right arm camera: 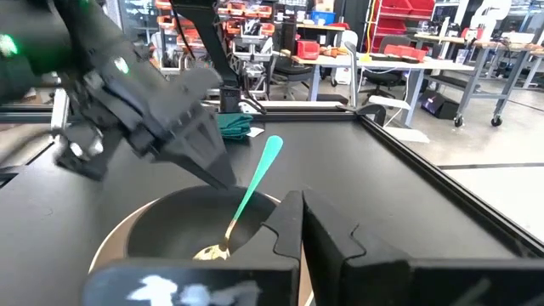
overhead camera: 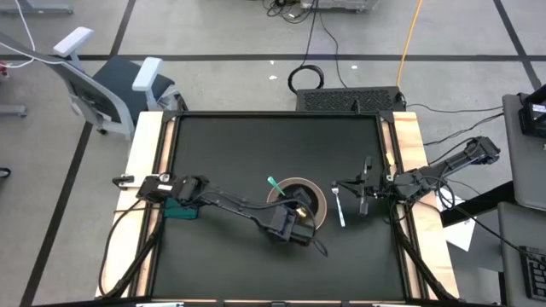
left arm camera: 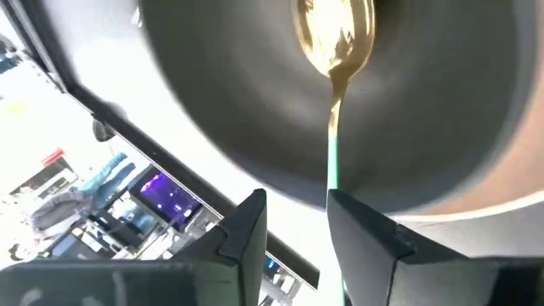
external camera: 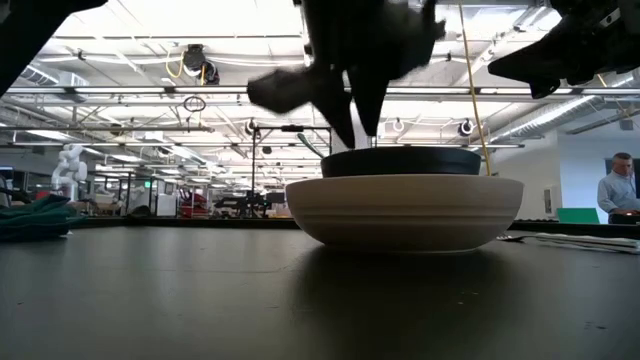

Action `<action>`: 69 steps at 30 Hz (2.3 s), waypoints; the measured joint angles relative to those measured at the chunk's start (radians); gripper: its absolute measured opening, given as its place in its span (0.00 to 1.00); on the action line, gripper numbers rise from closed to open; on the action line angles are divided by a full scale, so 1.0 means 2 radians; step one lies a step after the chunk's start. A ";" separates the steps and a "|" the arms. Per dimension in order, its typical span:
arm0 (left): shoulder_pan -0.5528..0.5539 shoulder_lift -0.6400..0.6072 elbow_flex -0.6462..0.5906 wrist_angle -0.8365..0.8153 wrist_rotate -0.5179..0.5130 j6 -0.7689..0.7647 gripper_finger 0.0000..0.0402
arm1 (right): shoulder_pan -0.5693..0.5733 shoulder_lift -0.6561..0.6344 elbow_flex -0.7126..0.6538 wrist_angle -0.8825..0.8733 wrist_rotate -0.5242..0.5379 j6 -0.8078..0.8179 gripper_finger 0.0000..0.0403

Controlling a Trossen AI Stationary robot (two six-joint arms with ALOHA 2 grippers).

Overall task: Set table place
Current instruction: Return to Home Position

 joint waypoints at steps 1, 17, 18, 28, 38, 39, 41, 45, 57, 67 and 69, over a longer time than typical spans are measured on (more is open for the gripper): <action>-0.001 0.000 0.009 -0.005 0.003 -0.003 0.33 | 0.000 0.000 0.000 0.000 0.000 0.000 0.00; 0.008 -0.035 0.041 -0.030 0.139 -0.068 0.07 | 0.000 0.002 0.000 0.000 -0.011 0.002 0.00; 0.009 -0.035 0.041 -0.031 0.147 -0.072 0.03 | 0.000 0.002 0.000 0.001 -0.013 0.002 0.00; 0.009 -0.035 0.041 -0.021 0.183 -0.076 0.01 | 0.000 0.002 0.000 0.002 -0.013 0.002 0.00; 0.012 -0.058 0.040 -0.044 0.197 -0.076 0.03 | 0.000 0.002 0.000 0.000 -0.013 0.002 0.00; 0.013 -0.067 0.040 -0.049 0.202 -0.082 0.02 | 0.000 0.002 0.000 0.000 -0.013 0.002 0.00; 0.015 -0.086 0.040 -0.054 0.206 -0.105 0.01 | 0.000 0.002 0.000 0.000 -0.013 0.002 0.00; 0.023 -0.127 0.040 -0.053 0.206 -0.147 0.02 | 0.000 0.002 0.000 0.000 -0.013 0.002 0.00; 0.053 -0.197 0.041 -0.101 0.215 -0.358 0.01 | 0.000 0.002 0.000 0.001 -0.013 0.000 0.00; 0.054 -0.196 0.041 -0.105 0.198 -0.309 0.01 | 0.000 0.002 0.000 0.001 -0.013 0.000 0.00; 0.054 -0.196 0.041 -0.100 0.206 -0.291 0.01 | 0.000 0.002 0.000 0.001 -0.013 0.000 0.00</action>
